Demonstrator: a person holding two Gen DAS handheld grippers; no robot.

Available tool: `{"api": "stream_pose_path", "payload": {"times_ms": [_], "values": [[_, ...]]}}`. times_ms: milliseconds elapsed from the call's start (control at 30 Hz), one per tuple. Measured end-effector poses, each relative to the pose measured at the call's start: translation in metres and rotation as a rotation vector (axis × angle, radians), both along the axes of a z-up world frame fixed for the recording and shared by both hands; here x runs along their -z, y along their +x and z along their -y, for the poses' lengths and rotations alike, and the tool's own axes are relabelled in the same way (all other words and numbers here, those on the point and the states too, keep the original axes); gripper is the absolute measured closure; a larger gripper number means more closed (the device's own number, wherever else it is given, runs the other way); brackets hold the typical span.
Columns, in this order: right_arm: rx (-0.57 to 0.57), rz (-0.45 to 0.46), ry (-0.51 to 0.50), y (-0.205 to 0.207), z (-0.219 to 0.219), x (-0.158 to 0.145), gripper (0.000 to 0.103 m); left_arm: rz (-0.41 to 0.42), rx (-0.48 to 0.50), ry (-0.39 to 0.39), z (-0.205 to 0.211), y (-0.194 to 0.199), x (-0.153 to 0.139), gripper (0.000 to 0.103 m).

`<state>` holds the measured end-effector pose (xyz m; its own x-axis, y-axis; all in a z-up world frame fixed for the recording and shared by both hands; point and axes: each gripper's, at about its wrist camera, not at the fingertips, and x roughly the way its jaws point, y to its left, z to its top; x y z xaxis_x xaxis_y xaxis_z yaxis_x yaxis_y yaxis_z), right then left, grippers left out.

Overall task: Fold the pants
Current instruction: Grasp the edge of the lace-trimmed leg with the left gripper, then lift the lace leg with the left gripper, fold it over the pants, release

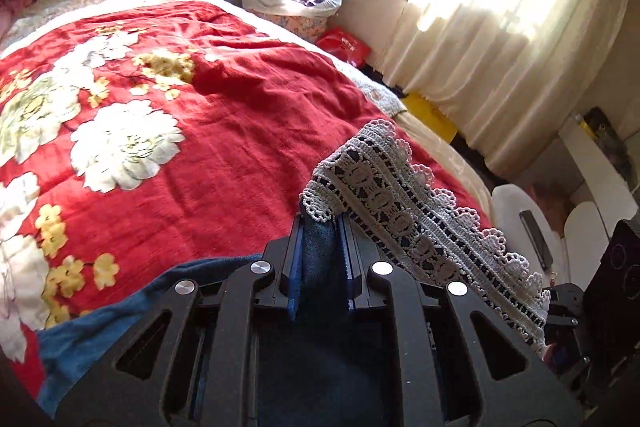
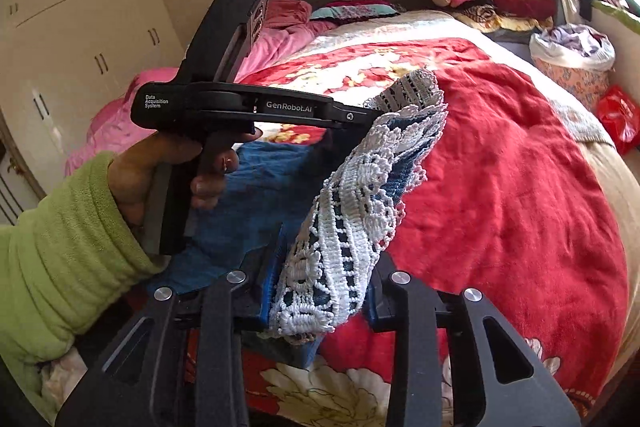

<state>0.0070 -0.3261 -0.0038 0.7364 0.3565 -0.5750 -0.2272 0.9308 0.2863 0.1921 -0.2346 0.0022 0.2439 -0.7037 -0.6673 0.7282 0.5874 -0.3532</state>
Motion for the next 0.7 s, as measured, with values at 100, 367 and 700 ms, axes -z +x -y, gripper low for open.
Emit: {"api": "stream_pose_path", "payload": {"times_ms": [100, 367, 700], "values": [[-0.060, 0.028, -0.027, 0.004, -0.028, -0.012, 0.072, 0.005, -0.060, -0.038, -0.038, -0.002, -0.007, 0.094], [-0.202, 0.012, -0.165, 0.022, -0.120, -0.001, 0.073, -0.047, -0.365, -0.065, -0.151, -0.006, 0.001, 0.063], [-0.339, 0.012, -0.486, 0.010, -0.224, 0.034, 0.061, -0.186, -0.551, -0.302, -0.248, -0.029, 0.018, 0.045]]}}
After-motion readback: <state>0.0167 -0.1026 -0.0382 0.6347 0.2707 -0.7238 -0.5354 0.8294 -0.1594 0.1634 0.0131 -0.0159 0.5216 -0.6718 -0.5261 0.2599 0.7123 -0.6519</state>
